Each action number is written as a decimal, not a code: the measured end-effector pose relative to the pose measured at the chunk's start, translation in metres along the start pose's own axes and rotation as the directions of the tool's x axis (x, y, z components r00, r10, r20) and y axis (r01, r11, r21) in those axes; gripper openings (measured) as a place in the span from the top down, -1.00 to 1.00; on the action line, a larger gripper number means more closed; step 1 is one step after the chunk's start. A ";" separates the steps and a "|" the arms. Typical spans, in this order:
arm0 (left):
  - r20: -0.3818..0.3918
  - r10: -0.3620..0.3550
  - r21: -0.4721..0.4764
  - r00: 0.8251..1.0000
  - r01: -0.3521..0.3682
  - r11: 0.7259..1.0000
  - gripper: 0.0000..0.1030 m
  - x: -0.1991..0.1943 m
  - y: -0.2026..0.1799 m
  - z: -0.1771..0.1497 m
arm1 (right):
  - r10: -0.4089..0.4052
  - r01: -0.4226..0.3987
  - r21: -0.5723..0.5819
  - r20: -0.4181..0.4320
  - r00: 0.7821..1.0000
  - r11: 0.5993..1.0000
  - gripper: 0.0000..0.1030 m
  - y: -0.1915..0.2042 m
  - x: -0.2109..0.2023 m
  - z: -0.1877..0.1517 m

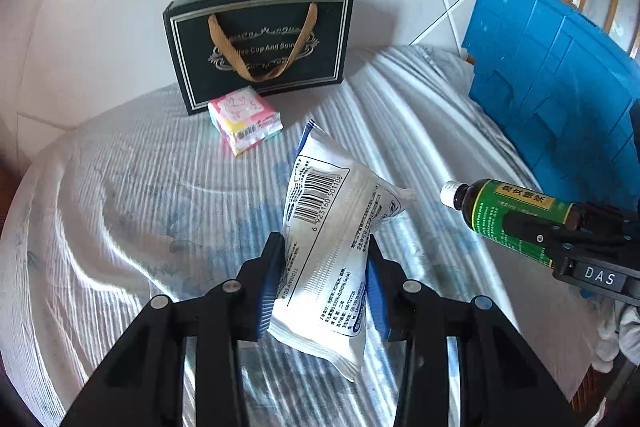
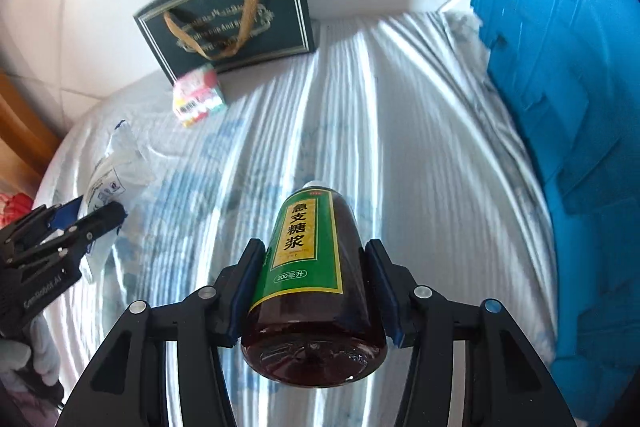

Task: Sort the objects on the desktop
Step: 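Carry the bottle with the right tool while the left tool carries the pad pack to the crate, then release the bottle and pad pack into the crate, then grasp the pink Kotex pack on the bed with the left tool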

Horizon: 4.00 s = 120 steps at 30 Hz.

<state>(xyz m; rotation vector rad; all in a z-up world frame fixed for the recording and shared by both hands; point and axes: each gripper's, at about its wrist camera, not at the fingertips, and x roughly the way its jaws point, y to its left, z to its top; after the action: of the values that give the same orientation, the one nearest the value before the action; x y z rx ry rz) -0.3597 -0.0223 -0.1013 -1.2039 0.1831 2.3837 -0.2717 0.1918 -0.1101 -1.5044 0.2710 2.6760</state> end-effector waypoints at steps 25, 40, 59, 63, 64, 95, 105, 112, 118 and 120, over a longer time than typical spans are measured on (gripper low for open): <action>0.352 -0.237 0.225 0.906 0.164 0.961 0.26 -0.196 -0.302 0.079 | -0.176 0.152 0.090 0.546 0.819 0.984 0.01 -0.147 -0.351 -0.014; 0.175 -0.164 0.261 0.971 0.115 0.959 0.26 -0.140 -0.492 0.095 | -0.205 0.159 0.138 0.442 0.873 0.978 0.01 -0.326 -0.335 -0.029; 0.177 -0.042 0.195 0.983 0.007 0.981 -0.39 -0.143 -0.469 0.067 | -0.105 0.079 0.078 0.449 0.888 0.994 -0.67 -0.343 -0.319 -0.045; 0.240 -0.058 0.173 0.969 0.016 0.985 -0.40 -0.165 -0.449 0.064 | -0.126 0.100 0.078 0.500 0.857 0.992 -1.00 -0.331 -0.345 -0.048; 0.256 -0.057 0.165 0.965 0.014 0.986 -0.41 -0.171 -0.441 0.063 | -0.129 0.105 0.076 0.517 0.846 0.992 -1.00 -0.324 -0.352 -0.048; -0.051 0.255 -0.387 0.966 -0.254 0.886 -0.70 0.037 0.058 0.036 | 0.129 -0.113 -0.113 0.141 0.982 0.987 -1.00 -0.007 -0.014 0.103; -0.130 0.267 -0.386 0.955 -0.297 0.873 -0.70 0.214 0.085 0.104 | -0.001 0.002 -0.013 0.077 0.997 1.000 -1.00 -0.053 0.119 0.133; -0.118 0.256 -0.332 0.959 -0.281 0.900 -0.32 0.221 0.074 0.082 | 0.008 -0.008 -0.002 0.034 0.999 1.000 -1.00 -0.063 0.139 0.123; -0.031 0.245 -0.272 0.969 -0.244 0.931 -0.32 0.126 0.028 0.041 | 0.082 -0.079 -0.052 0.061 0.995 0.996 -1.00 -0.027 0.099 0.112; -0.003 0.238 -0.253 0.971 -0.231 0.940 -0.32 0.089 0.011 0.030 | 0.087 -0.080 -0.084 0.089 0.992 0.993 -1.00 -0.013 0.075 0.105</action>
<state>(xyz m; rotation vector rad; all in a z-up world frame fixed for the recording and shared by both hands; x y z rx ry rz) -0.4317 0.0081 -0.1545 -1.3261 0.0135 2.6945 -0.3981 0.2209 -0.1223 -1.4149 0.2287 2.8450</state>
